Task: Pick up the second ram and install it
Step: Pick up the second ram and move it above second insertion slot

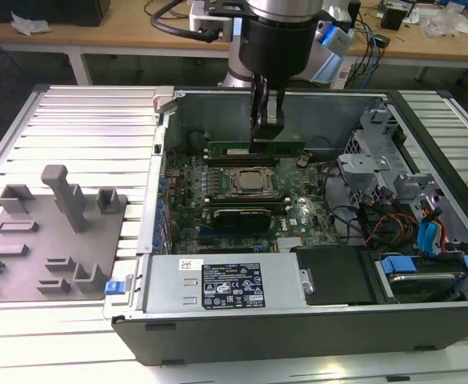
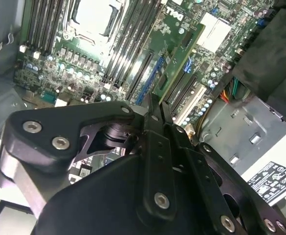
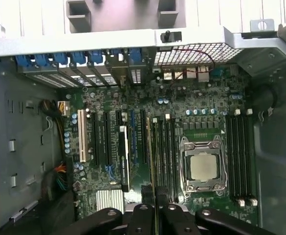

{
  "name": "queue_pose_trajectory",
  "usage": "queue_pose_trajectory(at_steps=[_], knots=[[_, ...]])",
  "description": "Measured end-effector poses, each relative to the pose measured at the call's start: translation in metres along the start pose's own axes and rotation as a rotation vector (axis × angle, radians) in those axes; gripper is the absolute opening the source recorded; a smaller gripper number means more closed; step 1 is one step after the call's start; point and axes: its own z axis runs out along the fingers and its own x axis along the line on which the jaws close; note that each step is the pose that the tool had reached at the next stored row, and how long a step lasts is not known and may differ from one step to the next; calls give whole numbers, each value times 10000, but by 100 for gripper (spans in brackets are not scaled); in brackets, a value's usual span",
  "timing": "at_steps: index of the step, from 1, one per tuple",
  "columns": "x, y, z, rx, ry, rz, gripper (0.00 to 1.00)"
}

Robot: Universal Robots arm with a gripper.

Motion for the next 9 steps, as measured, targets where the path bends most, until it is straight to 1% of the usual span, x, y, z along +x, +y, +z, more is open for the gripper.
queue_pose_trajectory(at_steps=[2,4,7,8,9], knots=[[-1,-7,24,-5,-8,385,14],[-1,-10,31,-8,-30,396,14],[-1,-13,37,-20,-180,402,14],[-1,-12,39,-29,-279,402,14],[-2,-16,51,-30,-284,401,14]])
